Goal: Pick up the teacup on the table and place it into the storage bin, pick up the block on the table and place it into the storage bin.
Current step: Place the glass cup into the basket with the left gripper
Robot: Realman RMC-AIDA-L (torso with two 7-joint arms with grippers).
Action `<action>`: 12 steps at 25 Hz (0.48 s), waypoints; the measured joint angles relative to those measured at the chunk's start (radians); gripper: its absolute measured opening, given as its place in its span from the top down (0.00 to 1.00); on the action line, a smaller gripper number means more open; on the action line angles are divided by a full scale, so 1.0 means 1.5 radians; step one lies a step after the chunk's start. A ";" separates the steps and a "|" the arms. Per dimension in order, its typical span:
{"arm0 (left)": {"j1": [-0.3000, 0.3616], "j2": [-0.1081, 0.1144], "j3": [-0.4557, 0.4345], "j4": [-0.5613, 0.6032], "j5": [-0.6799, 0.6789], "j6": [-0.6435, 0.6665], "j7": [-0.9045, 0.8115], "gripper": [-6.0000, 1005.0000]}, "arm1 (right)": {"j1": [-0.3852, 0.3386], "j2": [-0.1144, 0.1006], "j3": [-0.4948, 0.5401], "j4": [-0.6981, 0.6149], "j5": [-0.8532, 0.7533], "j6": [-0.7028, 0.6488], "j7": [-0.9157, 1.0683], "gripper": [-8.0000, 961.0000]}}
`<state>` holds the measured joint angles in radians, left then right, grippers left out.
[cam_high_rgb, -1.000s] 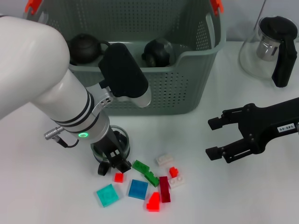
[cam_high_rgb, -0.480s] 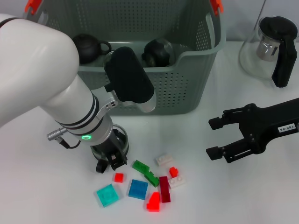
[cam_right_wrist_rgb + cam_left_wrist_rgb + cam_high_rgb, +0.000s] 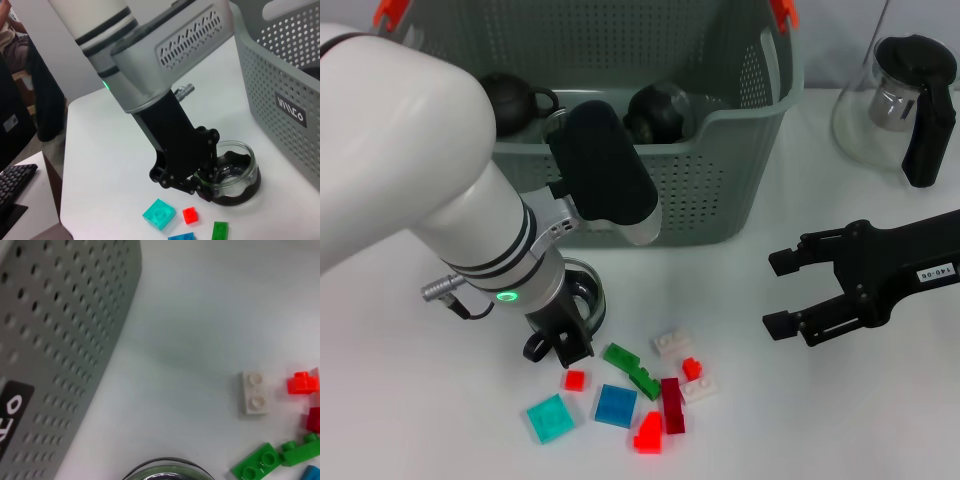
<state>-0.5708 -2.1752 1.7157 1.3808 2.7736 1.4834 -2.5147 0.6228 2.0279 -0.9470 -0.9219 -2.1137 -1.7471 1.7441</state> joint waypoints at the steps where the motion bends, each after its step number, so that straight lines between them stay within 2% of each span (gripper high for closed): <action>1: 0.000 0.000 -0.002 0.008 0.000 0.009 -0.001 0.94 | 0.000 0.000 0.000 0.000 0.000 0.000 0.000 0.02; 6: 0.006 0.000 -0.022 0.080 -0.002 0.084 -0.006 0.94 | 0.000 0.000 0.000 0.000 0.000 0.000 0.000 0.02; 9: 0.016 0.001 -0.052 0.147 -0.010 0.139 -0.007 0.94 | 0.000 0.001 0.000 0.000 0.000 0.000 0.000 0.02; 12: 0.032 0.001 -0.095 0.226 -0.057 0.181 -0.005 0.94 | 0.000 0.001 0.000 0.000 0.000 0.000 0.000 0.02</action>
<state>-0.5228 -2.1738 1.5728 1.7195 2.6879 1.7549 -2.5218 0.6228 2.0293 -0.9464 -0.9219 -2.1139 -1.7470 1.7441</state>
